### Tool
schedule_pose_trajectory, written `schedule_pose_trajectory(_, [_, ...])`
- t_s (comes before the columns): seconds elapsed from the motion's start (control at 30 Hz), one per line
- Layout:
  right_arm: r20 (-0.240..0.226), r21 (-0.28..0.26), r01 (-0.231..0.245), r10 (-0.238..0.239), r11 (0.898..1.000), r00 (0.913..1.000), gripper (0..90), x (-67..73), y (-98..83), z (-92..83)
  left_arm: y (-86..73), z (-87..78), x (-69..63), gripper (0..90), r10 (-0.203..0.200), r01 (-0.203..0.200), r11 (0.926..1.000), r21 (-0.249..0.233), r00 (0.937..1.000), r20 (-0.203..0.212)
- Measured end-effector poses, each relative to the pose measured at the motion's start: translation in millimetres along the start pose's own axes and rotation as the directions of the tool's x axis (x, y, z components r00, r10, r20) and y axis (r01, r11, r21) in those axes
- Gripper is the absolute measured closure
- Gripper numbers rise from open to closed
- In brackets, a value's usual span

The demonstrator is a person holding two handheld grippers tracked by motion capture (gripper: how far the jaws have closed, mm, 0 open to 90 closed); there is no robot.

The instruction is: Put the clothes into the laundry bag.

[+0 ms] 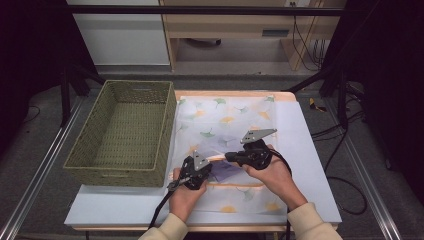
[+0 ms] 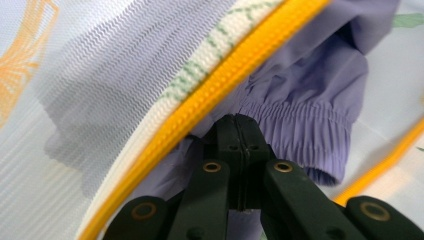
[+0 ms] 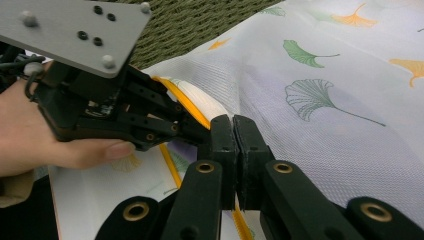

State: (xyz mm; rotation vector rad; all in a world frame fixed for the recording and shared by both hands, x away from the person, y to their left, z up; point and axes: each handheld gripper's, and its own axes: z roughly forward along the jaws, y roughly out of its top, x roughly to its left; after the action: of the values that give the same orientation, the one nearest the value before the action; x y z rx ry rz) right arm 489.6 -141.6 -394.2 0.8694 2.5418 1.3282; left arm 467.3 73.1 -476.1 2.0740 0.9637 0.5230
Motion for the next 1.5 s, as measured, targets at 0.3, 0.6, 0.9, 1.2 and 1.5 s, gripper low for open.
schedule_pose_trajectory(0.3, [-0.003,0.004,-0.002,0.002,1.0,1.0,88.7,1.3,-2.8,4.1,5.6,9.7,5.5,90.0,-0.041,0.041,0.9987,-0.029,0.9989,-0.022])
schedule_pose_trajectory(0.6, [-0.008,0.013,-0.002,0.003,1.0,1.0,88.7,3.3,-5.6,8.7,7.3,16.1,11.9,90.0,-0.092,0.09,0.995,-0.042,0.9954,-0.029])
schedule_pose_trajectory(0.9, [-0.01,0.013,-0.005,0.005,1.0,0.9999,88.7,4.0,-5.9,9.6,13.2,19.8,14.7,90.0,-0.087,0.085,0.9953,-0.048,0.9945,-0.057])
schedule_pose_trajectory(1.2, [-0.005,0.014,-0.011,0.011,1.0,0.9999,88.7,3.3,-7.4,13.0,16.7,23.6,17.0,90.0,-0.098,0.095,0.9945,-0.044,0.9921,-0.078])
schedule_pose_trajectory(1.5, [-0.012,0.015,-0.01,0.011,1.0,0.9999,88.7,3.6,-8.4,15.4,16.6,26.2,18.3,90.0,-0.101,0.098,0.9943,-0.043,0.9905,-0.093])
